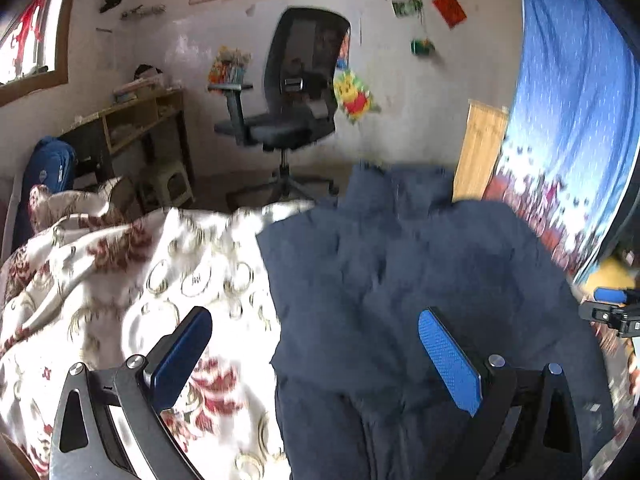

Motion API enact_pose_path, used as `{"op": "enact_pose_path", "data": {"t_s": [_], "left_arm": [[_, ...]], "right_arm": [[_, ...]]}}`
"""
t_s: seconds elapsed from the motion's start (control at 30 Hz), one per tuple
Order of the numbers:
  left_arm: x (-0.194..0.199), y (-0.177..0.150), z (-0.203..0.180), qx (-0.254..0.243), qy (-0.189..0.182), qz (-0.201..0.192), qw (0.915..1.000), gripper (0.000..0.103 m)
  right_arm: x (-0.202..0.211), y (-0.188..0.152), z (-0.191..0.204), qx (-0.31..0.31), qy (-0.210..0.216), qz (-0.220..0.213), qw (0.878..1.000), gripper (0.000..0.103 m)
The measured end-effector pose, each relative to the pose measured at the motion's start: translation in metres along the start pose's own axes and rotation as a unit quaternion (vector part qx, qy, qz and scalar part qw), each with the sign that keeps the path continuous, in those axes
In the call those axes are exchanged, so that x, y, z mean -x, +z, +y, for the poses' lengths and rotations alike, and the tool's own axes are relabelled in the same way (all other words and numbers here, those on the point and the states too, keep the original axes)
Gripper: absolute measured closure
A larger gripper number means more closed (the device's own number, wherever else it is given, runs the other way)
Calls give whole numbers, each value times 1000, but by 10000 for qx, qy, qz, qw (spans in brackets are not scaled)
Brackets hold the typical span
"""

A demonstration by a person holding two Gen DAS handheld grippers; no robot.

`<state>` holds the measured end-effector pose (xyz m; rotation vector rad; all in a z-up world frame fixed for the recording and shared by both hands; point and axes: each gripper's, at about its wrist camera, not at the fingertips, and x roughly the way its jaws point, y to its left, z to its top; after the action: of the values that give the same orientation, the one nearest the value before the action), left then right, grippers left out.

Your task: Fold large clothes

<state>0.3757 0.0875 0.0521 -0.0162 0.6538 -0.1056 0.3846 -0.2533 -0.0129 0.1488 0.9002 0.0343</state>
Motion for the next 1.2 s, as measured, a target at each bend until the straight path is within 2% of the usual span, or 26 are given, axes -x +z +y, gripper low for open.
{"op": "enact_pose_path", "data": {"t_s": [0.1,0.23,0.33,0.5,0.6,0.73,0.9,1.07,1.17,1.2], "left_arm": [[1,24,10,237,-167,67,9996,0],[-1,56,17,490,-418,120,9979,0],[-5,80,17,571,-380,103,9976,0],[-16,104,27,907,-211,223,9954,0],[-30,117,29,947,-102,352,9948,0],[-60,133,18,804,78,376,9960,0],[-115,150,-8,764,116,548,9955,0],[-174,166,-32,891,276,780,9926,0],[-205,172,-42,961,401,851,9909,0],[-217,175,-44,963,420,880,9906,0]], "right_arm": [[33,22,2,-40,-205,-140,9997,2],[62,63,11,200,-574,-75,9981,2],[73,93,23,631,-867,-261,9939,2],[59,137,46,1015,-839,-546,9898,2],[28,163,56,1213,-609,-814,9874,2],[-22,183,60,1267,-420,-797,9878,2],[-80,207,41,1336,48,-705,9885,2],[-127,229,16,1338,242,-705,9882,2],[-161,245,2,1256,451,-553,9895,11],[-171,249,-1,1246,540,-504,9895,17]]}}
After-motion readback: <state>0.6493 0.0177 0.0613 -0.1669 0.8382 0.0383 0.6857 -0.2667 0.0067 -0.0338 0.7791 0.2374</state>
